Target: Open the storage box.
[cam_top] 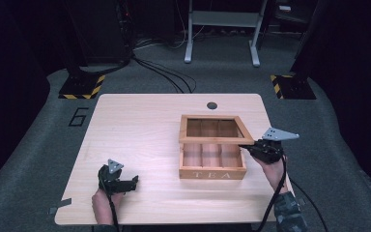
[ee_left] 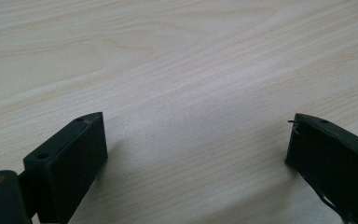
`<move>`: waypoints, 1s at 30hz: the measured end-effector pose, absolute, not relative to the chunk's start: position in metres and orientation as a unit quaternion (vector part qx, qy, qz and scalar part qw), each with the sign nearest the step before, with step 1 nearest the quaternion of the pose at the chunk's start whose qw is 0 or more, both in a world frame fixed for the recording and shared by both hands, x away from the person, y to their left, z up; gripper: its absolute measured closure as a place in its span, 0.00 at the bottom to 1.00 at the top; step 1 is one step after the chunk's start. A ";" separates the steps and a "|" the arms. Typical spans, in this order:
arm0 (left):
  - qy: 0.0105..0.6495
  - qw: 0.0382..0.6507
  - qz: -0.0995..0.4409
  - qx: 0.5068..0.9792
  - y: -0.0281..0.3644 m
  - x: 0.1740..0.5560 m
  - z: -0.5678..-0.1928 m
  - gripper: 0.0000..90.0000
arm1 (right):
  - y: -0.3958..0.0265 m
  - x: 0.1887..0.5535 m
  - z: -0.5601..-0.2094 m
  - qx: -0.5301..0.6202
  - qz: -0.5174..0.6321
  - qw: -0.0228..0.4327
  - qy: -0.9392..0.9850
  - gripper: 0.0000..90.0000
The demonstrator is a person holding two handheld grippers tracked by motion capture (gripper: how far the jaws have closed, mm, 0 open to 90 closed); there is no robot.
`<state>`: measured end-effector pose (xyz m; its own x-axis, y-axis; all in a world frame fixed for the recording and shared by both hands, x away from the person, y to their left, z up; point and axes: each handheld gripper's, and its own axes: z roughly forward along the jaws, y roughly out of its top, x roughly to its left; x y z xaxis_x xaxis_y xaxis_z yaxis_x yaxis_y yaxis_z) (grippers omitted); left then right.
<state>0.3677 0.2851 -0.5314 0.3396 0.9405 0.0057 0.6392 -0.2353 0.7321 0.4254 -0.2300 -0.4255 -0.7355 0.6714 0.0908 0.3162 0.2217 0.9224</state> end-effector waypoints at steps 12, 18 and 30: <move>0.526 0.325 0.232 0.751 0.285 0.368 -0.531 0.05 | -0.229 0.423 -0.450 0.335 0.527 0.145 0.768 0.95; 0.525 0.325 0.231 0.752 0.285 0.368 -0.531 0.05 | -0.231 0.420 -0.456 0.337 0.525 0.145 0.768 0.96; 0.525 0.325 0.232 0.751 0.285 0.368 -0.531 0.05 | -0.236 0.410 -0.470 0.354 0.509 0.143 0.771 0.98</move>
<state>0.3677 0.2851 -0.5314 0.3407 0.9401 0.0063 0.6388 -0.2364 0.7322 0.4104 -0.2364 -0.4701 -0.7094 0.6907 0.1403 0.4003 0.2310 0.8868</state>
